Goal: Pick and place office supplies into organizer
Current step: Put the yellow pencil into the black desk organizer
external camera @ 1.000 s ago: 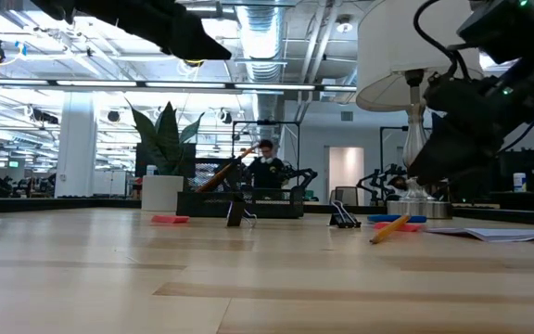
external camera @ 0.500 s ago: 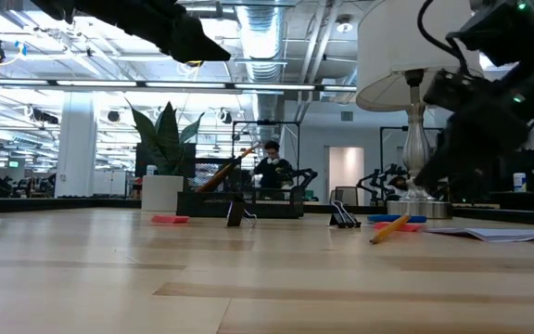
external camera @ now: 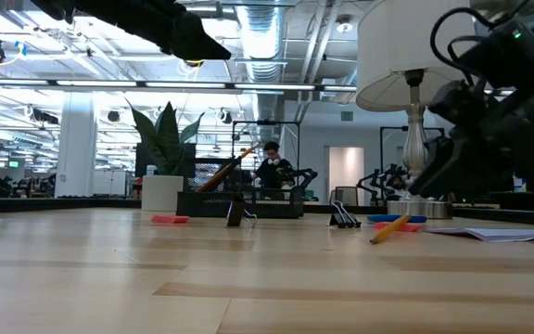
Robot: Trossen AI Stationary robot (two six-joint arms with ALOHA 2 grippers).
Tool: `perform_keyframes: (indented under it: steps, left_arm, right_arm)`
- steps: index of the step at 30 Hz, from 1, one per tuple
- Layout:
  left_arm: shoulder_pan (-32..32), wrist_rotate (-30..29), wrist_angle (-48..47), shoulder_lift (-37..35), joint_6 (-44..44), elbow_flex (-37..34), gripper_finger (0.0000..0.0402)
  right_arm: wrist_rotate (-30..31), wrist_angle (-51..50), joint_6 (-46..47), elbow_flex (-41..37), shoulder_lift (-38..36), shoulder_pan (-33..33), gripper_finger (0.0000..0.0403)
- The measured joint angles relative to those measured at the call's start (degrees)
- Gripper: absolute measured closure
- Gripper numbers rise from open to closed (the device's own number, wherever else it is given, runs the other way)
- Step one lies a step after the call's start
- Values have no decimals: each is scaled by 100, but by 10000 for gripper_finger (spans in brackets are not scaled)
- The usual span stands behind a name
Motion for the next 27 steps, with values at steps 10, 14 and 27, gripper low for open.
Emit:
perform_keyframes:
  steps: [10,14,27]
  left_arm:
    - [0,11,111,0,-77,0,242]
    - [0,9,110,2,-76,0,242]
    - [-2,9,113,2,-53,0,242]
  right_arm:
    - [-339,56,-428,-34,0,-87,275]
    - [-288,-15,-432,-34,1,-104,278]
    - [-295,-52,-1525,-34,0,-326,282]
